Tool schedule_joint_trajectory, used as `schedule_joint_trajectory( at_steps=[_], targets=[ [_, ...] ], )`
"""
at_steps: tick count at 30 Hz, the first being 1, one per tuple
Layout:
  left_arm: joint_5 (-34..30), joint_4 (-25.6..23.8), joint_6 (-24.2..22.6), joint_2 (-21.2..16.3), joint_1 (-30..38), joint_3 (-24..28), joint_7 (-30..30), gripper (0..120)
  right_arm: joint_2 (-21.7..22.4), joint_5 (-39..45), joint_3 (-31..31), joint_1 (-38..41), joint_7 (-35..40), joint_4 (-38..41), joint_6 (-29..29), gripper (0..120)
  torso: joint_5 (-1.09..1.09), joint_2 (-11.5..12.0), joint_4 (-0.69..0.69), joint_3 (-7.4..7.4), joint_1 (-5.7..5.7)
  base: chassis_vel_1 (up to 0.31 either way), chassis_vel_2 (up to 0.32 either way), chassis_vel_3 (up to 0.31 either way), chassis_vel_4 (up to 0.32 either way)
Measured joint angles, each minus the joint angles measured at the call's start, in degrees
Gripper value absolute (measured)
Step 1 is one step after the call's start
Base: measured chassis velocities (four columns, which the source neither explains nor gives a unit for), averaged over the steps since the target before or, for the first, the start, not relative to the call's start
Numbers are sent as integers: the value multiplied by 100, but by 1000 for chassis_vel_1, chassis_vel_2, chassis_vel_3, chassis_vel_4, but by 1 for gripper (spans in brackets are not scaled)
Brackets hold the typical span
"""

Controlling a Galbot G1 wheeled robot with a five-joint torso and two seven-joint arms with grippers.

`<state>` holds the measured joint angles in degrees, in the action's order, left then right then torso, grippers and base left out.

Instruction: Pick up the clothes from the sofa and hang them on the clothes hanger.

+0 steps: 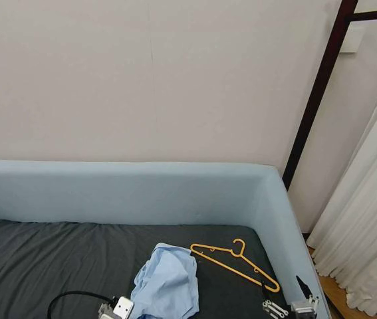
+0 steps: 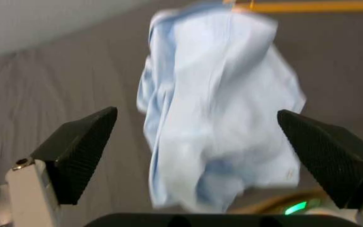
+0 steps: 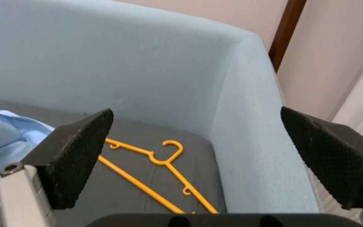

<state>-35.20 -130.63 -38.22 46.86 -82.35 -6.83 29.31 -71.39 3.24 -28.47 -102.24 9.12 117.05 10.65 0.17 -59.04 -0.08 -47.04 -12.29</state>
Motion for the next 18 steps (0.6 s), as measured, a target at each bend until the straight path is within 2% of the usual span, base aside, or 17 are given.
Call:
schedule_joint_trajectory(
  at_steps=[4, 5, 6, 10, 12, 13, 14, 15, 16, 17, 18],
  targets=[
    [50, 691, 491, 374, 628, 232, -291, 100, 9, 2, 6, 18, 5, -31, 1, 100, -2, 0, 1, 0, 0, 0, 0, 0, 0],
    [49, 1254, 727, 643, 1094, 395, -507, 100, -13, -1, 13, 27, 14, -52, 1, 100, -2, 0, 1, 0, 0, 0, 0, 0, 0],
    [49, 1254, 727, 643, 1094, 395, -507, 100, -13, -1, 13, 27, 14, -52, 1, 100, -2, 0, 1, 0, 0, 0, 0, 0, 0],
    [40, 2297, 875, 1154, 2132, 837, -959, 100, -90, -20, 33, 95, 30, -89, -66, 100, -1, 0, -1, -1, 0, 0, 0, 0, 0],
    [40, 2482, 877, 1223, 2309, 912, -1035, 100, -105, -26, 36, 110, 30, -99, -86, 100, 0, 0, -1, -1, 0, 0, 0, 0, 0],
    [33, 2839, 881, 1356, 2614, 1063, -1168, 100, -129, -36, 34, 134, 32, -126, -107, 100, -1, 1, 0, -1, 0, 0, 0, 0, 0],
    [31, 2940, 878, 1392, 2697, 1110, -1194, 100, -136, -38, 31, 140, 32, -136, -111, 100, -1, 1, 0, -1, -1, 0, 0, 0, 0],
    [26, 3331, 838, 1552, 3018, 1288, -1269, 100, -155, -43, 16, 160, 39, -177, -121, 100, -1, 1, 1, -1, -1, 0, 0, 0, 0],
    [26, 3331, 838, 1552, 3018, 1288, -1269, 100, -155, -43, 16, 160, 39, -177, -121, 100, -1, 1, 1, -1, -1, 0, 0, 0, 0],
    [18, 3623, 779, 1700, 3220, 1418, -1291, 100, -165, -43, 4, 166, 47, -217, -125, 100, 1, 1, 1, -1, -1, 0, 0, 0, 0],
    [17, 3701, 756, 1745, 3267, 1453, -1291, 100, -166, -42, 1, 168, 49, -228, -125, 100, 0, 1, 0, -1, -1, 0, 0, 0, 0]
  ],
)
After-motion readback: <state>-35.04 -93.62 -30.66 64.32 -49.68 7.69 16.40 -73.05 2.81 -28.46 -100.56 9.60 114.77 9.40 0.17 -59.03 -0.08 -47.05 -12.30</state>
